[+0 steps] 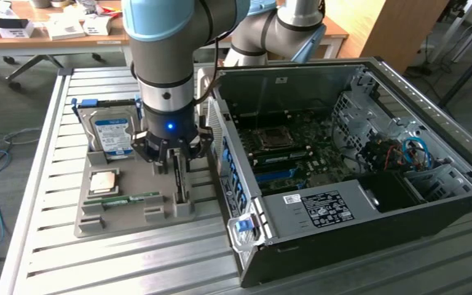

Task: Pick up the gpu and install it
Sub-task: 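Pick up the gpu and move the gpu toward the slot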

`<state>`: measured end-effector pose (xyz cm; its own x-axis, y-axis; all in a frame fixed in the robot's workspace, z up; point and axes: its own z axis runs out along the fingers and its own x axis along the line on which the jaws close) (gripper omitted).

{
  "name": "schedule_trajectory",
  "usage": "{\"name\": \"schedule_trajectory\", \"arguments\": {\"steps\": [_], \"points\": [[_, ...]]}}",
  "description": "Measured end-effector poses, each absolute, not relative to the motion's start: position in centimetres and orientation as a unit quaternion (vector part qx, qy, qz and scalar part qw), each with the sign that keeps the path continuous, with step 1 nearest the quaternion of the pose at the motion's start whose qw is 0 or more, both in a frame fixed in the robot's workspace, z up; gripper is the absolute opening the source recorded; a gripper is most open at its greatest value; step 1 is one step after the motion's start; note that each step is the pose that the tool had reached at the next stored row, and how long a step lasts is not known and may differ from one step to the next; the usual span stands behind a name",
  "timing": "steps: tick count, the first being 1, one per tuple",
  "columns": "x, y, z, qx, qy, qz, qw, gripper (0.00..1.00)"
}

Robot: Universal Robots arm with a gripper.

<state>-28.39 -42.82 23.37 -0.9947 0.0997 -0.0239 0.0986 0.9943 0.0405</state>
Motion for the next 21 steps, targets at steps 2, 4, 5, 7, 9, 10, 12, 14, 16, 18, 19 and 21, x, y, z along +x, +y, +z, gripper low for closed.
{"name": "schedule_trajectory", "arguments": {"steps": [2, 4, 5, 7, 9, 10, 12, 14, 16, 18, 19, 21], "points": [[-28.37, -42.86, 23.37, 0.050, 0.998, 0.020, 0.013, 0.47], [-28.37, -42.86, 23.36, 0.050, 0.998, 0.020, 0.013, 0.47], [-28.35, -42.87, 23.35, 0.050, 0.998, 0.020, 0.013, 0.47], [-28.29, -42.89, 23.35, 0.050, 0.998, 0.020, 0.013, 0.47], [-28.29, -42.89, 23.35, 0.050, 0.998, 0.020, 0.013, 0.47], [-28.28, -42.89, 23.35, 0.050, 0.998, 0.020, 0.013, 0.47], [-28.28, -42.91, 23.35, 0.050, 0.998, 0.020, 0.013, 0.47], [-28.28, -42.93, 23.35, 0.050, 0.998, 0.020, 0.013, 0.47], [-28.28, -42.95, 23.35, 0.050, 0.998, 0.020, 0.013, 0.47], [-28.28, -42.95, 23.35, 0.050, 0.998, 0.020, 0.013, 0.47], [-28.28, -42.95, 23.35, 0.050, 0.998, 0.020, 0.013, 0.47], [-28.28, -42.95, 23.35, 0.050, 0.998, 0.020, 0.013, 0.47]]}}
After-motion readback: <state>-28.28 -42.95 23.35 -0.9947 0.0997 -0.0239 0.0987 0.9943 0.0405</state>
